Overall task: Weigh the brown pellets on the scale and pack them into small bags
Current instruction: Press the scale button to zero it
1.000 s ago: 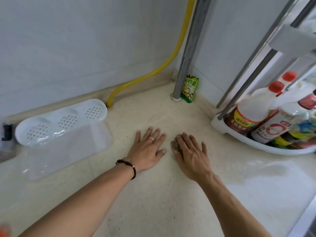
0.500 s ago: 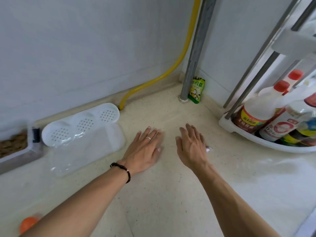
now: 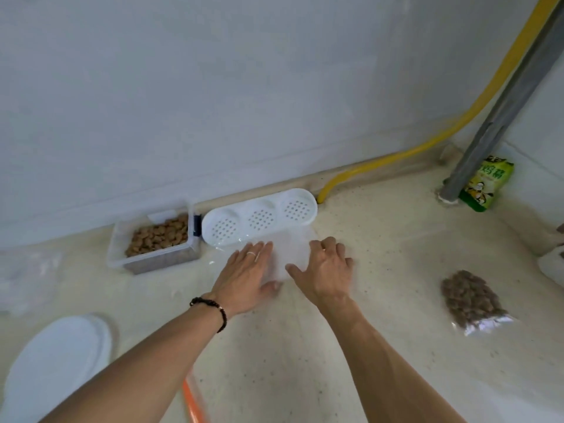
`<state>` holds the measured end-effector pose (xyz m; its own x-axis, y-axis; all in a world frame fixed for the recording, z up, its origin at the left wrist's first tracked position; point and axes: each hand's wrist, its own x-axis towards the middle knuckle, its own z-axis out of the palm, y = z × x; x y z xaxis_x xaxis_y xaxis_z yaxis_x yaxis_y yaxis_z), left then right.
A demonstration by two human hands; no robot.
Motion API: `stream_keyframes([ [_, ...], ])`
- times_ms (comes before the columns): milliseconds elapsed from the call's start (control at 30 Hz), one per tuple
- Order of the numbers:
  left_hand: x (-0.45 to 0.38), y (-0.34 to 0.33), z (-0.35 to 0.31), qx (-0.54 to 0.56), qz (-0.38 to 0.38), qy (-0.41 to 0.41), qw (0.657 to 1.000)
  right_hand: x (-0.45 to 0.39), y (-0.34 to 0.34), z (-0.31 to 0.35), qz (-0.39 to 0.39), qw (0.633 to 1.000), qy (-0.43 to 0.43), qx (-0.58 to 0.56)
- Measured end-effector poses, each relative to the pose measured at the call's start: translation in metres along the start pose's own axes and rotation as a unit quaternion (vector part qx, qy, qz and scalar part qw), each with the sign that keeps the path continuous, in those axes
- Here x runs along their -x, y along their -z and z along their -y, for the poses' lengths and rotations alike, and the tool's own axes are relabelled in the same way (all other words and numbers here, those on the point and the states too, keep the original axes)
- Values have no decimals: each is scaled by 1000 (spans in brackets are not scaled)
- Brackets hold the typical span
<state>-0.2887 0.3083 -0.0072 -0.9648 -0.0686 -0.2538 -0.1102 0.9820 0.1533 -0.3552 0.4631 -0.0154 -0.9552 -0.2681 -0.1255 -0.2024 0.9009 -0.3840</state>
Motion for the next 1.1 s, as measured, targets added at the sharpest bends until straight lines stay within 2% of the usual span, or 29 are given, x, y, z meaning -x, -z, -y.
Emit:
stream_keyframes([
  [100,-1,0,1,6,-36,-30,999,-6,-3,0,-31,998,-15,-49],
  [233,4,13,4,38,-72,-32,996,-6,2,-2,-94,995,4,-45],
  [300,7,23,4,57,-103,-26,993,-5,10,-3,-106,987,24,-117],
  [400,14,42,8,113,-142,6,983,-2,30,3,-61,960,65,-266],
  [500,28,64,14,207,-141,50,967,9,56,26,-15,933,72,-351],
  [600,54,80,33,271,-136,58,951,25,72,54,-6,907,62,-416],
  [733,103,94,78,294,-127,51,946,51,69,99,-5,902,32,-431],
  [867,159,99,139,282,-111,50,952,90,44,153,11,913,19,-406],
  [1100,234,80,254,181,-126,107,970,147,-32,239,106,933,5,-342],
])
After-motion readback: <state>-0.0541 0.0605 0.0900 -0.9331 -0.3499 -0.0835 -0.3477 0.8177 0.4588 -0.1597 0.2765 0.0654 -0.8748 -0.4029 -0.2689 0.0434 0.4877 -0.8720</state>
